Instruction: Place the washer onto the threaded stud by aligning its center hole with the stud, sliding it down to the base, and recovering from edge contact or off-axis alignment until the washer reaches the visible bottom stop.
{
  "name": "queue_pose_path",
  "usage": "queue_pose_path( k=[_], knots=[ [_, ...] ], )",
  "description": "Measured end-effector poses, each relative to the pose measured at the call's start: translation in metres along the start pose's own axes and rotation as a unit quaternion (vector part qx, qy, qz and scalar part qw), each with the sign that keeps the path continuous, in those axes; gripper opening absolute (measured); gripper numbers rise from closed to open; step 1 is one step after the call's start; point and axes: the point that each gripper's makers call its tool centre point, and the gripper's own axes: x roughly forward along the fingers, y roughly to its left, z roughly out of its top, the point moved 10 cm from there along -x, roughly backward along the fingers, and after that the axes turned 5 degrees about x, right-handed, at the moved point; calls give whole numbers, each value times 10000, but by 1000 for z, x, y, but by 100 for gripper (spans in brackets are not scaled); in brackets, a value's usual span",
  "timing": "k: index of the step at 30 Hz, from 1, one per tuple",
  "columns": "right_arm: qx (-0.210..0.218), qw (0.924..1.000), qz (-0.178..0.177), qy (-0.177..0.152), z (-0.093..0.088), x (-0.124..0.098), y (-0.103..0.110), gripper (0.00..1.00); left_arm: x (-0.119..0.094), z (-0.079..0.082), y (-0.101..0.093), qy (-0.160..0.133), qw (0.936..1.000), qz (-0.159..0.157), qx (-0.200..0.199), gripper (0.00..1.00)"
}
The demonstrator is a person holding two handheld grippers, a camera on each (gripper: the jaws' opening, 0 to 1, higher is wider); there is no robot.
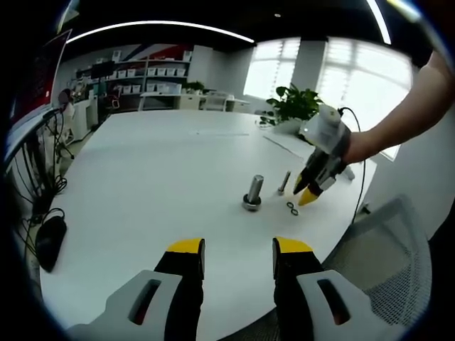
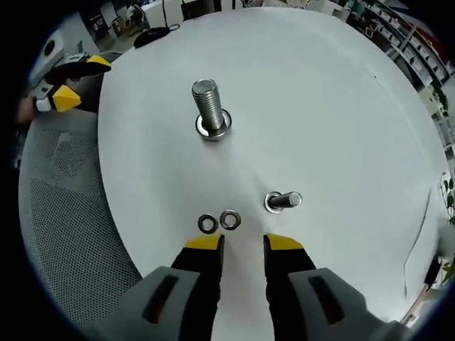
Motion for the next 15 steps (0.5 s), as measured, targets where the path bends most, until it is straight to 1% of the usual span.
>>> queue_pose_path(
  k=[7,15],
  knots=[
    [51,10000,49,25,-5,4,8,25,0,0,0,1,10000,2,5,36],
    [82,9999,131,2,-3,7,17,25,0,0,0,14,10000,-4,4,36]
  ],
)
